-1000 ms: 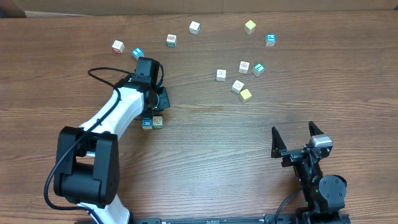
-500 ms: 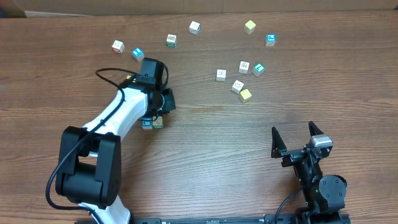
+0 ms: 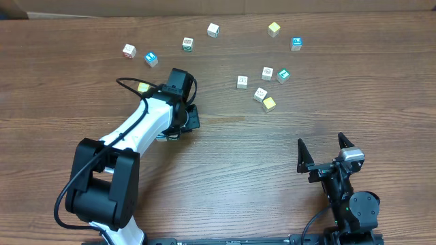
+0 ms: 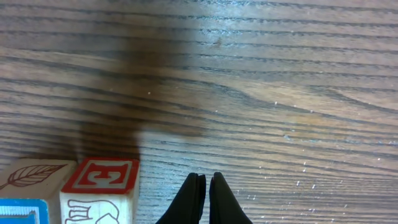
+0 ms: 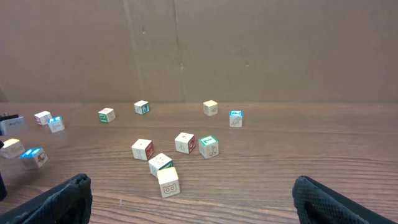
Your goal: Form a horizontal line
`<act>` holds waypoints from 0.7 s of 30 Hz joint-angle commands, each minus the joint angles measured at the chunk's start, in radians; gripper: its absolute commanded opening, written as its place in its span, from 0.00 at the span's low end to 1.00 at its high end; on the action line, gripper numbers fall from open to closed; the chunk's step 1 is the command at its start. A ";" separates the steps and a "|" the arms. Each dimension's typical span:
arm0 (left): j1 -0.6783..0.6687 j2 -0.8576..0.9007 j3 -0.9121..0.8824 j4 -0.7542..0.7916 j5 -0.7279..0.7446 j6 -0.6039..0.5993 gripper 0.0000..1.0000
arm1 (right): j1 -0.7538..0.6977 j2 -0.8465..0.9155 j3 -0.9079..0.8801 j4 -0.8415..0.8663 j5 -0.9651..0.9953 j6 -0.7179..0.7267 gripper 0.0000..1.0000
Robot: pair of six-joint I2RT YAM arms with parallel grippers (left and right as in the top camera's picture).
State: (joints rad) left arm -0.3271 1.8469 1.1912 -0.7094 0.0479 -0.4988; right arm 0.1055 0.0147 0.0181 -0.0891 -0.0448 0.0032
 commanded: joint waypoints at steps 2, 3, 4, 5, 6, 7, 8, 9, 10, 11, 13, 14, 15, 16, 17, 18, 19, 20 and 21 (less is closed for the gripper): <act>-0.021 0.010 0.029 0.002 -0.022 0.005 0.04 | 0.006 -0.012 -0.010 0.008 0.005 -0.005 1.00; -0.023 0.010 0.029 0.005 -0.021 0.005 0.05 | 0.006 -0.012 -0.010 0.008 0.005 -0.005 1.00; -0.023 0.010 0.029 0.005 -0.020 0.005 0.04 | 0.006 -0.012 -0.010 0.008 0.005 -0.005 1.00; -0.023 0.010 0.029 0.004 -0.016 0.004 0.04 | 0.006 -0.012 -0.010 0.008 0.005 -0.005 1.00; -0.023 0.010 0.029 0.005 -0.006 0.005 0.04 | 0.006 -0.012 -0.010 0.008 0.005 -0.005 1.00; -0.023 0.010 0.029 0.014 0.004 0.004 0.04 | 0.006 -0.012 -0.010 0.008 0.005 -0.005 1.00; -0.022 0.010 0.029 0.023 0.018 0.006 0.04 | 0.006 -0.012 -0.010 0.008 0.005 -0.005 1.00; -0.022 0.010 0.029 0.028 0.031 0.013 0.04 | 0.006 -0.012 -0.010 0.008 0.005 -0.005 1.00; -0.022 0.010 0.029 0.029 0.032 0.011 0.04 | 0.006 -0.012 -0.010 0.008 0.005 -0.005 1.00; -0.022 0.010 0.031 0.024 0.031 0.007 0.04 | 0.006 -0.012 -0.010 0.008 0.005 -0.005 1.00; -0.022 0.011 0.048 -0.006 0.022 0.005 0.04 | 0.006 -0.012 -0.010 0.008 0.005 -0.005 1.00; -0.022 0.012 0.058 -0.019 0.014 0.005 0.04 | 0.006 -0.012 -0.010 0.008 0.005 -0.005 1.00; -0.023 0.012 0.069 -0.032 0.002 0.005 0.04 | 0.006 -0.012 -0.010 0.008 0.005 -0.005 1.00; -0.024 0.012 0.083 -0.047 -0.014 0.005 0.04 | 0.006 -0.012 -0.010 0.008 0.005 -0.005 1.00; -0.025 0.012 0.094 -0.058 -0.031 0.005 0.04 | 0.006 -0.012 -0.010 0.008 0.005 -0.005 1.00; -0.026 0.012 0.109 -0.072 -0.050 0.005 0.04 | 0.006 -0.012 -0.010 0.008 0.005 -0.005 1.00; -0.026 0.012 0.123 -0.084 -0.064 0.005 0.04 | 0.006 -0.012 -0.010 0.007 0.005 -0.005 1.00; -0.026 0.012 0.138 -0.099 -0.077 0.005 0.04 | 0.006 -0.012 -0.010 0.008 0.005 -0.005 1.00; -0.027 0.012 0.149 -0.108 -0.077 0.005 0.04 | 0.006 -0.012 -0.010 0.008 0.005 -0.005 1.00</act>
State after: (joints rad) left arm -0.3470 1.8469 1.2877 -0.8024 0.0204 -0.4988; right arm 0.1055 0.0147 0.0181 -0.0887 -0.0444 0.0032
